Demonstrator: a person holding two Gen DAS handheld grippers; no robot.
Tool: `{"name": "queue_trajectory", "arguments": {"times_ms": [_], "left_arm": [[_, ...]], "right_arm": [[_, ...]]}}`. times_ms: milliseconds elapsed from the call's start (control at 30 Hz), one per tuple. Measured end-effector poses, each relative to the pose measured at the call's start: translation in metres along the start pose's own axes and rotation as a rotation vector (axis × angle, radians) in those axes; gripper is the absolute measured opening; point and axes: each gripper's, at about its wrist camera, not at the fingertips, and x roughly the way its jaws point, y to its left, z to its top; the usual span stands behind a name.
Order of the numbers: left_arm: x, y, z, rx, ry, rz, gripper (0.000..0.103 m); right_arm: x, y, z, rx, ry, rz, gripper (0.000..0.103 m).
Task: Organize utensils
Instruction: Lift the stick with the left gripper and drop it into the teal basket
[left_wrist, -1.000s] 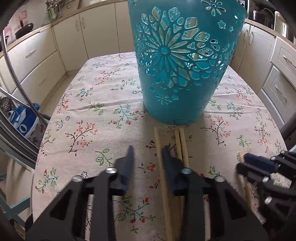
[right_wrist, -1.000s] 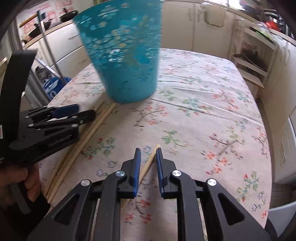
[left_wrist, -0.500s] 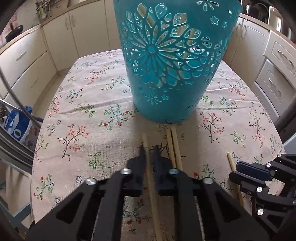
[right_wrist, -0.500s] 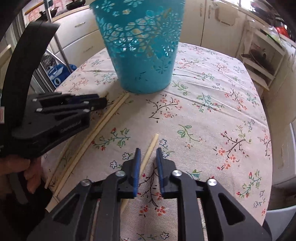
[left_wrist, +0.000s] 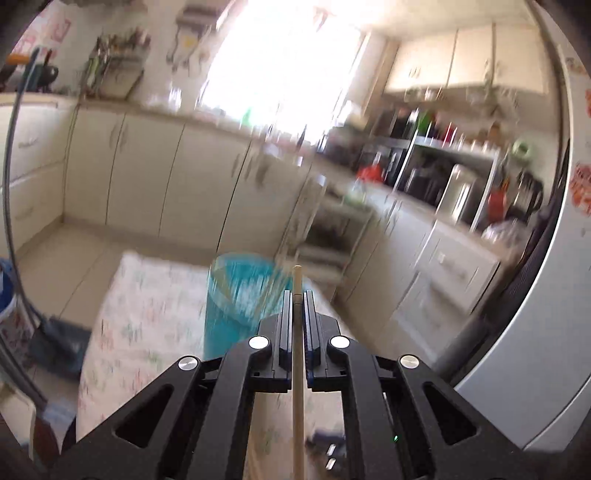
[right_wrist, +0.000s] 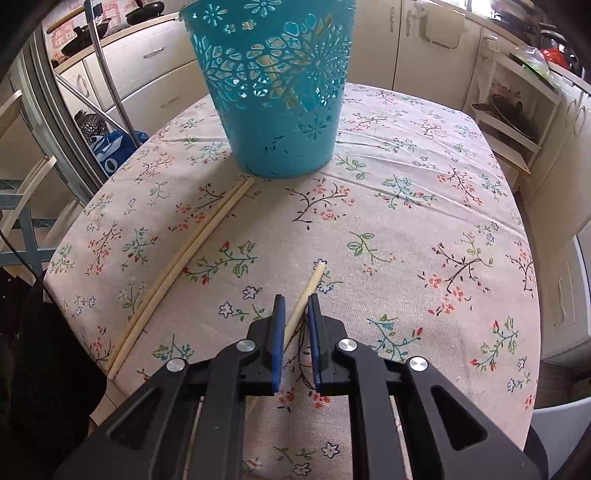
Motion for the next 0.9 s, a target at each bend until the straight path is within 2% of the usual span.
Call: {"name": "queue_trajectory", "arguments": {"times_ms": [133, 233, 300, 400, 467, 600, 900], "left_arm": [[0.009, -0.015, 0.045, 0.015, -0.169, -0.006, 0.004], [0.027, -0.017, 0.067, 0.002, -0.244, 0.023, 0.004], [0.038, -0.020, 0.080, -0.024, -0.304, 0.056, 0.004], [0.062, -0.020, 0.089, 0.010, -0.398, 0.155, 0.005], [0.085, -0.014, 0.092, 0.008, -0.395, 0.208, 0.005], [0.124, -0.001, 0.083, 0.028, -0.336, 0.268, 0.005], [0.141, 0.006, 0.057, 0.071, -0.228, 0.284, 0.005]], "right_arm": [[-0.002, -0.001, -0.003, 0.016, -0.020, 0.011, 0.013], [-0.002, -0.005, -0.003, 0.033, -0.032, 0.027, 0.013], [-0.002, -0.008, -0.004, 0.040, -0.045, 0.039, 0.013], [-0.002, -0.011, -0.006, 0.054, -0.066, 0.056, 0.013], [-0.002, -0.011, -0.007, 0.055, -0.072, 0.060, 0.013], [-0.003, -0.009, -0.007, 0.037, -0.072, 0.057, 0.013], [-0.001, -0.012, -0.003, 0.049, -0.060, 0.081, 0.014]]}}
